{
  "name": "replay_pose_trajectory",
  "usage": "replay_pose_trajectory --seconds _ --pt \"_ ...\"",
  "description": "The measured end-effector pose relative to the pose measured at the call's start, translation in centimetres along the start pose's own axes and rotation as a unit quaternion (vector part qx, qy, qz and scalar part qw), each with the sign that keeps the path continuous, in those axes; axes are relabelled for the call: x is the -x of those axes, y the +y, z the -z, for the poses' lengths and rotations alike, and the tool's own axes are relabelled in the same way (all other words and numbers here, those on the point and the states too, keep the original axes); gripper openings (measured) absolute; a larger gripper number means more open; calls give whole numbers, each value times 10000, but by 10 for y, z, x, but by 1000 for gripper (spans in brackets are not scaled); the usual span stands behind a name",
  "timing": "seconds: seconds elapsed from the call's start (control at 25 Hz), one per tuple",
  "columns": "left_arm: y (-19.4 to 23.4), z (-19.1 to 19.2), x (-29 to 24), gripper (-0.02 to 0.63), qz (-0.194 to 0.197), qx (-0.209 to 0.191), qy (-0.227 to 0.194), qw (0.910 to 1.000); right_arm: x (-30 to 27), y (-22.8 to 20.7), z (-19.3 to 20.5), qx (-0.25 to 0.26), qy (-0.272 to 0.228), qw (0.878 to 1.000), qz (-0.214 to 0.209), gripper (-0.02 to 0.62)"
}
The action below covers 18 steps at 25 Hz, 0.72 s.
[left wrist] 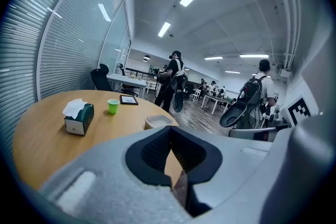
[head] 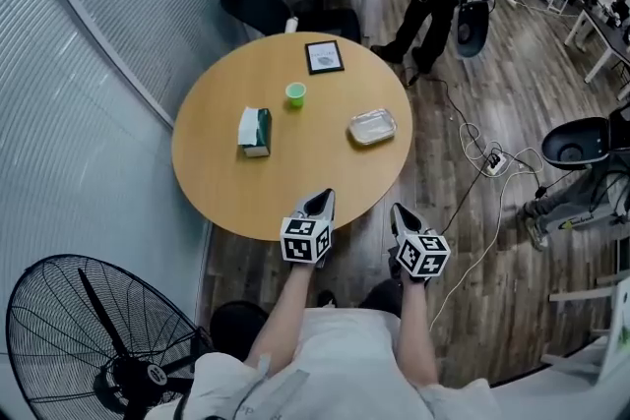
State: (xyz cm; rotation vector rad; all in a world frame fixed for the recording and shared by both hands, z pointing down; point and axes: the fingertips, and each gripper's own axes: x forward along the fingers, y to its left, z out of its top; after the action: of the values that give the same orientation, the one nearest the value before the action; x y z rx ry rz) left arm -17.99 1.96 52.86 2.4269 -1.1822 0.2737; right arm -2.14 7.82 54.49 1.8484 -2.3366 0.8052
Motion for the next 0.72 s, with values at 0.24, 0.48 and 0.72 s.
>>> replay_pose_trajectory --seconds 0.24,0.48,0.72 --pt "-9 1 -28 3 -189 -29 47 9998 -3 -42 -10 19 57 10000 -50 0" --pt "-19 -5 -67 3 -544 136 80 9984 -14 -94 -25 33 277 9992 -292 0" --pt "-31 -8 -80 3 -1183 341 166 9923 -6 -146 -42 40 557 9973 -480 0"
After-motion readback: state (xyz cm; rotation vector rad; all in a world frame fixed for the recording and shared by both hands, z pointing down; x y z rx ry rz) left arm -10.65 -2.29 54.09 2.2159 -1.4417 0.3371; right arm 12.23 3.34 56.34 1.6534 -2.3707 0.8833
